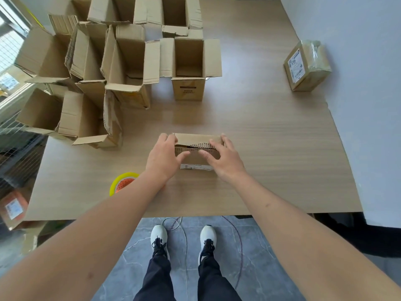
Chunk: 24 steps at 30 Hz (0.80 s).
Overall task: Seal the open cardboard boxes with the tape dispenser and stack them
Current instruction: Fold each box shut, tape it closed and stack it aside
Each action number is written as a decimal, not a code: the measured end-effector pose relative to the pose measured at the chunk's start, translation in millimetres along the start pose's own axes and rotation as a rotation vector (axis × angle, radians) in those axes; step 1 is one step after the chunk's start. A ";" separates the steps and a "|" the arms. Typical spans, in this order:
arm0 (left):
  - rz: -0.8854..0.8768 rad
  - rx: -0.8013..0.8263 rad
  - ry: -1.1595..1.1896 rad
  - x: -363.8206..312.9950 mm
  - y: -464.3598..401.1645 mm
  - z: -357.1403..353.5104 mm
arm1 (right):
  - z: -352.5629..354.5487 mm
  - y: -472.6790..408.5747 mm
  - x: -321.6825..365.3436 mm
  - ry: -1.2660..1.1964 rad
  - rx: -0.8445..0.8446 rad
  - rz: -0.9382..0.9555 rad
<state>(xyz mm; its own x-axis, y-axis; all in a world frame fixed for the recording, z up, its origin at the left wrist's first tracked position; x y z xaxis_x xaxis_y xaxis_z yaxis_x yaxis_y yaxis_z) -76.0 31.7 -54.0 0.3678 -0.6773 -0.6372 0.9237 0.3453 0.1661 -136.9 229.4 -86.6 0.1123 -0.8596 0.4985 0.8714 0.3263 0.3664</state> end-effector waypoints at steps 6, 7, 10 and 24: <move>0.099 0.035 0.021 7.8 -7.8 -8.7 | -4.1 3.7 8.3 0.165 -0.081 0.017; 0.097 0.049 0.016 9.2 -7.9 -9.1 | -5.6 4.4 10.8 0.179 -0.088 0.023; 0.053 0.087 -0.004 14.1 -3.4 -5.3 | -12.1 6.5 17.1 0.188 -0.080 0.051; 0.349 0.342 -0.381 155.6 92.3 -0.3 | -20.3 9.6 22.7 0.175 -0.087 0.067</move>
<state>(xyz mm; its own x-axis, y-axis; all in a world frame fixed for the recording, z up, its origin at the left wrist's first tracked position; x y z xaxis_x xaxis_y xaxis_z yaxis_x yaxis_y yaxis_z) 66.5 -41.6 -138.1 0.6087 -0.7681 -0.1989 0.7009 0.4031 0.5884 -116.3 205.1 -87.7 0.2457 -0.8950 0.3724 0.8963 0.3561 0.2642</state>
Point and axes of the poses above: each hand's wrist, its own y-axis away from the middle knuckle, its own z-axis out of the back of the hand, x = y × z, the point moved 9 cm from there along -y, towards the middle knuckle, and after that the axes turned 9 degrees about y, right-handed, at the moved point
